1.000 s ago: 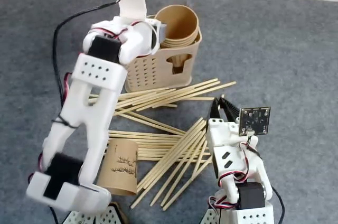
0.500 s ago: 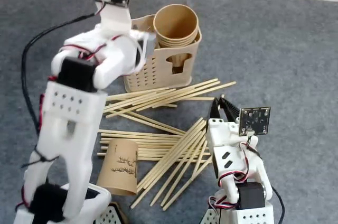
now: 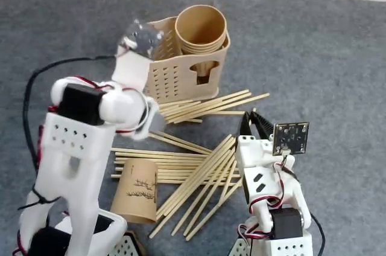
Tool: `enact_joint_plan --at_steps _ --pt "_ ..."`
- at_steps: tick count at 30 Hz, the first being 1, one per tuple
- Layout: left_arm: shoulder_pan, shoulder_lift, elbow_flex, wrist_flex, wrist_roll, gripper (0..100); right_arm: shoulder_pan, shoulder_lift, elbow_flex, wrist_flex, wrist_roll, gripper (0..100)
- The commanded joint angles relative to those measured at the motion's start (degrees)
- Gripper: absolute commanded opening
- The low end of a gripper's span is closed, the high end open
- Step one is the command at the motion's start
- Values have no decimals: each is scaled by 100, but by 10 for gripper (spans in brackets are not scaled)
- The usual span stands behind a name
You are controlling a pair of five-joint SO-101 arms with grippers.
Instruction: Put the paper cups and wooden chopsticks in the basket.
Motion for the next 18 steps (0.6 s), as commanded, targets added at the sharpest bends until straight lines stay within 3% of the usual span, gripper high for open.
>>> enact_joint_plan --at_steps 1,18 --pt "-75 -163 576 53 -79 317 40 -57 -57 -154 79 53" --pt "-119 -154 2844 -185 -88 352 40 -57 -57 -154 79 53"
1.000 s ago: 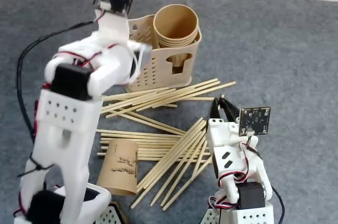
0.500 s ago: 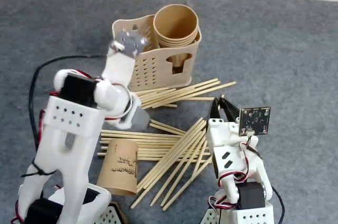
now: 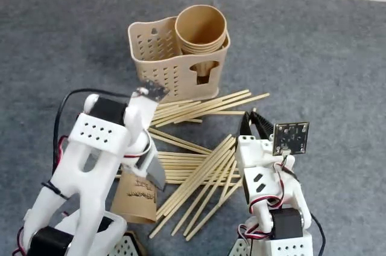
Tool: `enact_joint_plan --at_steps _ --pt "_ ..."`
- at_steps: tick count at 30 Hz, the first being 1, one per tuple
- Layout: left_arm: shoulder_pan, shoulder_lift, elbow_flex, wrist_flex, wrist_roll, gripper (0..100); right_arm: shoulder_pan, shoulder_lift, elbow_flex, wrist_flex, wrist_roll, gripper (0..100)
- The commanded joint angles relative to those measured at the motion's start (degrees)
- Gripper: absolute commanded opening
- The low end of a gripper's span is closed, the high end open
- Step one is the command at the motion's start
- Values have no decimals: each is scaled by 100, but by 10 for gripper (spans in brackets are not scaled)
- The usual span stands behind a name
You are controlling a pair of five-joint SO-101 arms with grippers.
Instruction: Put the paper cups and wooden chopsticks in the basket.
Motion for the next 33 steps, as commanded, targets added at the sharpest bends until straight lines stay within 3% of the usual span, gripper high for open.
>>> enact_joint_plan --at_steps 1,10,16,20,26,33 --pt "-22 -154 242 -299 -62 352 40 -57 -57 -154 79 53" --pt "-4 48 1437 -1837 -35 352 40 -57 -57 -154 79 53" --pt "-40 1086 1376 -2251 -35 348 40 -57 -57 -154 79 53" --pt "-57 1218 866 -2163 -35 347 40 -57 -57 -154 79 53" --pt "-66 716 -22 -1248 -35 347 40 -57 -57 -154 79 53" --pt "-1191 479 -927 -949 -70 351 40 -57 -57 -154 79 53"
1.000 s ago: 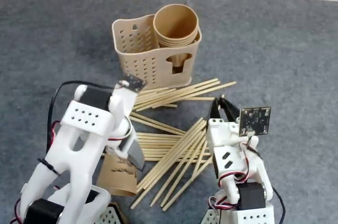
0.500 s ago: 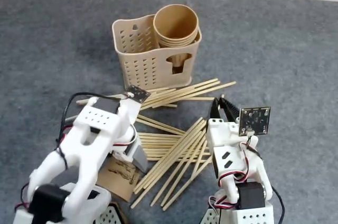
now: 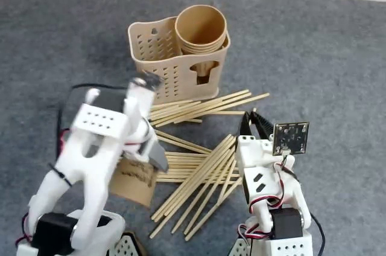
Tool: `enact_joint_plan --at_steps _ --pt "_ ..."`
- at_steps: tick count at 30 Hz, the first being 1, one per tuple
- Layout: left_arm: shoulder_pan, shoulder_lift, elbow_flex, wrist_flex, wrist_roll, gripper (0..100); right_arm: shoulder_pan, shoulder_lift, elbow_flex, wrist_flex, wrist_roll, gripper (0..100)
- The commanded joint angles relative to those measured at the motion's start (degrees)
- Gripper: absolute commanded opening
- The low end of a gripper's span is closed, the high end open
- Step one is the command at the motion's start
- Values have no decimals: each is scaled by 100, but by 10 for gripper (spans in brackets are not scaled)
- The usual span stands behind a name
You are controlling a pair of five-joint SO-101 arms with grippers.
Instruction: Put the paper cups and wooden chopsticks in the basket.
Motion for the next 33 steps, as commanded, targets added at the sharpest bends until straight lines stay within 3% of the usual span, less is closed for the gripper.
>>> enact_joint_plan --at_steps 1,6,14,19,23,33 --pt "-734 -163 -655 79 -44 351 40 -57 -57 -154 79 53" --pt "-1235 391 -875 -501 -53 352 40 -57 -57 -154 79 53" --pt "-1385 1455 -989 -1371 -457 354 40 -57 -57 -154 79 53" --pt "-1534 1771 -1684 -826 -457 426 40 -57 -57 -154 79 53" --pt "-1613 1912 -2316 -316 -466 425 40 -57 -57 -154 79 53" --pt "-2053 1912 -3055 -35 -607 425 40 -57 -57 -154 79 53"
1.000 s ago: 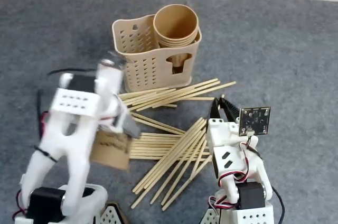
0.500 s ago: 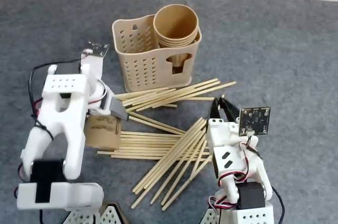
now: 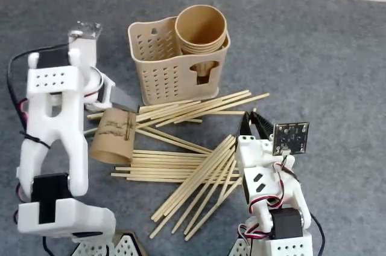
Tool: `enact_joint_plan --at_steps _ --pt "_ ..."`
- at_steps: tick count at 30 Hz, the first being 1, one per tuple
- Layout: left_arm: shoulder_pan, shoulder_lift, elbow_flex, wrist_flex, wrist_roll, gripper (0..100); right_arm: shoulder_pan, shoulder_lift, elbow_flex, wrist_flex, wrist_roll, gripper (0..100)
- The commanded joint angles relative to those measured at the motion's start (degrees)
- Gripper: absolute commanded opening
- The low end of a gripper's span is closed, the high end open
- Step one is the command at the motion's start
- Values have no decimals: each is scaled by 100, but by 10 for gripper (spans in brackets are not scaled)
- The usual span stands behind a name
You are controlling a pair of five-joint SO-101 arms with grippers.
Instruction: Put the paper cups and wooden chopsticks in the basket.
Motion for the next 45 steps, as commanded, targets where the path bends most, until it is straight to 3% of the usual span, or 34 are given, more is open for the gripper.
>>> enact_joint_plan --at_steps 1,7,14,23,31,35,45 --pt "-154 -40 -365 220 -343 421 40 -57 -57 -154 79 53" --pt "-321 -242 -338 492 -1073 345 40 -57 -57 -154 88 53" --pt "-769 -1420 -48 510 -1547 345 40 -31 -40 -312 88 53" --pt "-866 -3582 1886 413 -2673 341 40 -31 -40 -312 167 53" --pt "-866 -6018 4022 -607 -2840 341 40 -40 -40 -312 290 53" --pt "-1103 -7108 5095 -1108 -3367 341 40 -40 -40 -303 290 53" --pt "-1613 -9042 7011 -1820 -3807 341 40 -48 171 -312 316 53"
